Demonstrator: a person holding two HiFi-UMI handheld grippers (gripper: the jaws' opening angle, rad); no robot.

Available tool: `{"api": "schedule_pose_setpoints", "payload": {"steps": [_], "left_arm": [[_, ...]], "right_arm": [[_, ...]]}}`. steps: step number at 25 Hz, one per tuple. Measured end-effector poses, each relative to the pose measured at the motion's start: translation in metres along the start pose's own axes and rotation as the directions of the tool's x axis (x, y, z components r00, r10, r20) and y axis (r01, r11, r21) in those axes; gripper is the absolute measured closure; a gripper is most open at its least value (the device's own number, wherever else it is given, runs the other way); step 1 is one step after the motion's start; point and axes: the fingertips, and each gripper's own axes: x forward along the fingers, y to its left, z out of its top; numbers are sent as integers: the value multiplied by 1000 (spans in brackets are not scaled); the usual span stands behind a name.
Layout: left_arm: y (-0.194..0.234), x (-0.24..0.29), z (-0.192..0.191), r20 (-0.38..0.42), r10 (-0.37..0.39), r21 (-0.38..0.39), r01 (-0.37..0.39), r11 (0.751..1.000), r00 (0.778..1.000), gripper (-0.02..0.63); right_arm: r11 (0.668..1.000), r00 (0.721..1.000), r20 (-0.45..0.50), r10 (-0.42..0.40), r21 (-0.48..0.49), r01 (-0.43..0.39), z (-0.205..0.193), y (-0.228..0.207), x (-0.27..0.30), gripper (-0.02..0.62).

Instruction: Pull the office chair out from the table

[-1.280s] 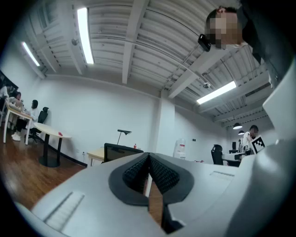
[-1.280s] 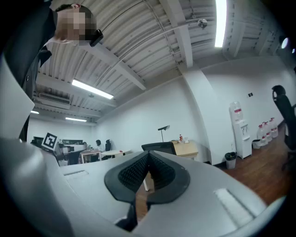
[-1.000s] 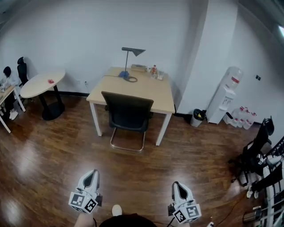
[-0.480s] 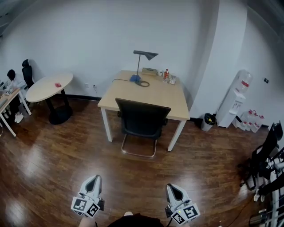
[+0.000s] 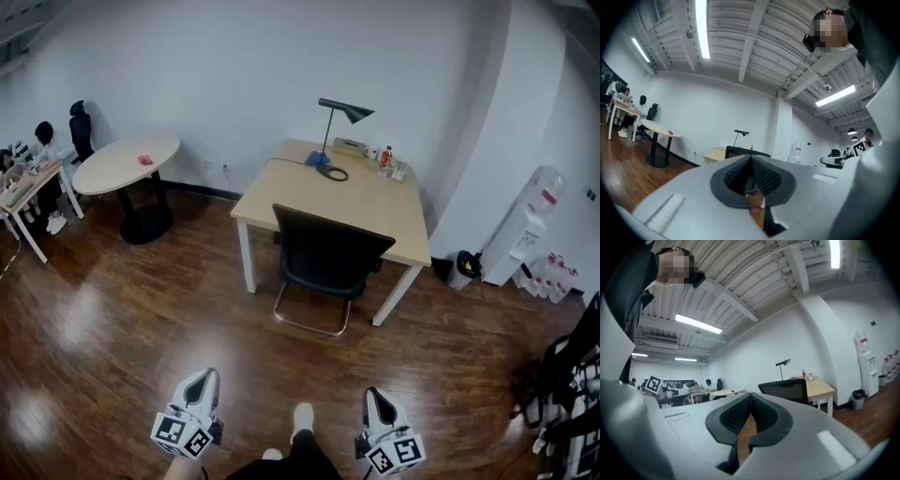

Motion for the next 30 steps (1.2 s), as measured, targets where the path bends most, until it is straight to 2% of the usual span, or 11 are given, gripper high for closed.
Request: {"api": "schedule_pose_setpoints", "payload": {"steps": [7, 11, 14, 22, 25, 30], "left_arm": [[20, 51, 6, 8, 57, 24, -57, 998, 998, 604], [21, 99, 22, 26, 50, 56, -52, 997, 998, 604], [9, 138, 26, 32, 18, 67, -20, 998, 999, 604], [-21, 223, 5, 3, -40, 54, 40, 998, 999, 604], [-26, 245, -3, -31, -59, 63, 61, 996, 998, 604], [-26, 283, 1, -38, -91, 104, 95, 990, 995, 604]], "right_arm": [[999, 1000, 6, 25, 33, -26, 5, -48, 70, 580], [997, 997, 46, 60, 43, -62, 27, -72, 114, 580], [996, 996, 36, 83, 38, -84, 31, -94, 134, 580], [998, 1000, 5, 13, 57, -14, 34, -179, 150, 577], [998, 1000, 2, -13, 55, 13, 32, -198, 152, 574], [997, 999, -5, -42, 62, 42, 26, -220, 169, 566]]}}
